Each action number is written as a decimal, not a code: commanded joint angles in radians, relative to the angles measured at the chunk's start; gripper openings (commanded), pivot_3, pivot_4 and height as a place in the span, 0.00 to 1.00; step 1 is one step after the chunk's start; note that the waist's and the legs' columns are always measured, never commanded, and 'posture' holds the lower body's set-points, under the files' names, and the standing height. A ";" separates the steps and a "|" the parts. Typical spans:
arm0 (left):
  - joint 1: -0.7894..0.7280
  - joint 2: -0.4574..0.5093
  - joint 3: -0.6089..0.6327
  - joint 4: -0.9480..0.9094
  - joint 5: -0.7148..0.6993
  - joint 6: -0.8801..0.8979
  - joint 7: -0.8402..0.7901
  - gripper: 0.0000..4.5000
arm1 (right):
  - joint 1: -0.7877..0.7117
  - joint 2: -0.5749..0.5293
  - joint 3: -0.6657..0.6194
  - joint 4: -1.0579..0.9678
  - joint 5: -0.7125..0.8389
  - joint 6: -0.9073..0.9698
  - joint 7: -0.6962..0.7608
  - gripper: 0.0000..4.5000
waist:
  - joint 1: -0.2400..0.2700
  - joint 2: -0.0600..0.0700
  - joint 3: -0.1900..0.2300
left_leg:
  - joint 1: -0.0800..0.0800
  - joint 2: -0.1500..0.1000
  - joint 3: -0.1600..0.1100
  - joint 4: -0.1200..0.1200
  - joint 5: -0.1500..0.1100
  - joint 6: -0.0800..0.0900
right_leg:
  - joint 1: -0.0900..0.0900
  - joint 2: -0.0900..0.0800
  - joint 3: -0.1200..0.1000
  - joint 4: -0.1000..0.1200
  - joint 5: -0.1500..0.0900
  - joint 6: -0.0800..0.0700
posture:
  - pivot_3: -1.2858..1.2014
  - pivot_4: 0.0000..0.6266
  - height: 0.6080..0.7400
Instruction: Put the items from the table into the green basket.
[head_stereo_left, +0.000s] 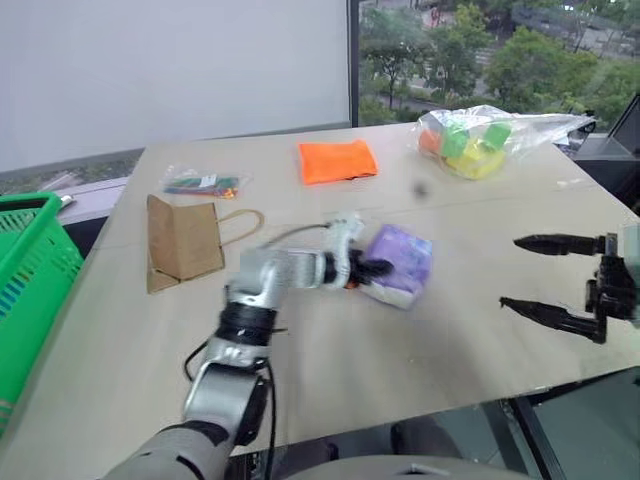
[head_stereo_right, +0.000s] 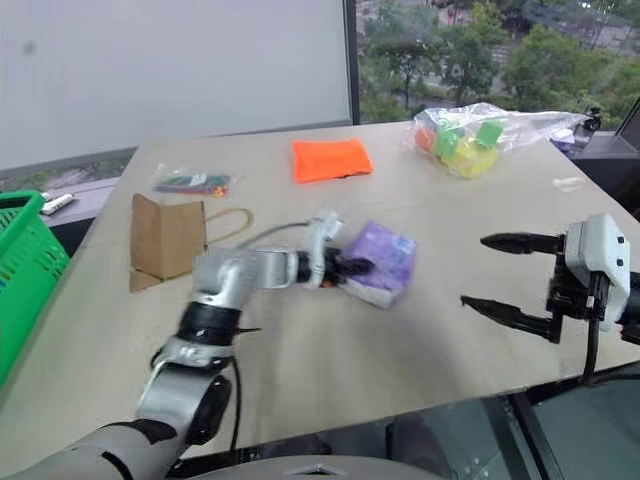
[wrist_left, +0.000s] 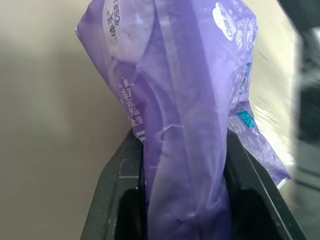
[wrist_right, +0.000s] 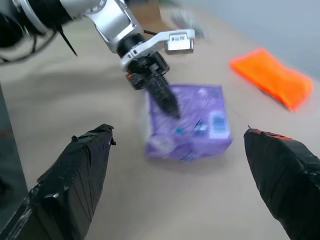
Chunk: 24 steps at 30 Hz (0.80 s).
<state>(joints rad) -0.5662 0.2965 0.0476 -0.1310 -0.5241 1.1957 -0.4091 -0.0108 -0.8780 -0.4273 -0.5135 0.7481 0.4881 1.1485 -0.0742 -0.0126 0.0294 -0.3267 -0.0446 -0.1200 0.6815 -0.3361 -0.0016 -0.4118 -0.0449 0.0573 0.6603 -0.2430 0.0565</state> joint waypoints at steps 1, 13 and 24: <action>0.036 0.089 0.132 -0.228 0.031 -0.113 0.039 0.26 | -0.122 0.067 0.090 0.015 0.036 -0.026 -0.043 1.00 | 0.014 0.000 0.000 | 0.000 -0.001 -0.001 0.000 0.000 0.000 | 0.000 -0.001 0.000 0.000 0.000 0.000 | 0.51 0.00 1.00; 0.210 0.559 0.487 -0.239 0.270 -0.385 0.065 0.26 | -0.435 0.235 0.282 0.201 0.056 -0.049 0.027 1.00 | 0.158 -0.004 0.002 | -0.002 -0.005 -0.005 -0.005 0.000 0.000 | -0.002 0.001 -0.006 -0.004 0.000 0.000 | 0.61 0.00 1.00; 0.361 0.793 0.659 0.198 0.483 -0.632 0.086 0.26 | -0.446 0.285 0.319 0.176 0.029 -0.064 -0.012 1.00 | 0.227 -0.005 0.001 | -0.002 -0.006 -0.007 -0.009 0.000 0.000 | -0.002 0.001 -0.009 -0.007 0.000 0.000 | 0.62 0.00 1.00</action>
<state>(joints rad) -0.2021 1.0565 0.6634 0.0392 -0.0726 0.6151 -0.3401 -0.4483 -0.5900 -0.0932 -0.3005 0.7670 0.4339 1.1469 0.1529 -0.0180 0.0303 -0.3287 -0.0512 -0.1269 0.6715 -0.3359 -0.0013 -0.4140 -0.0441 0.0488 0.6537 -0.2432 0.0563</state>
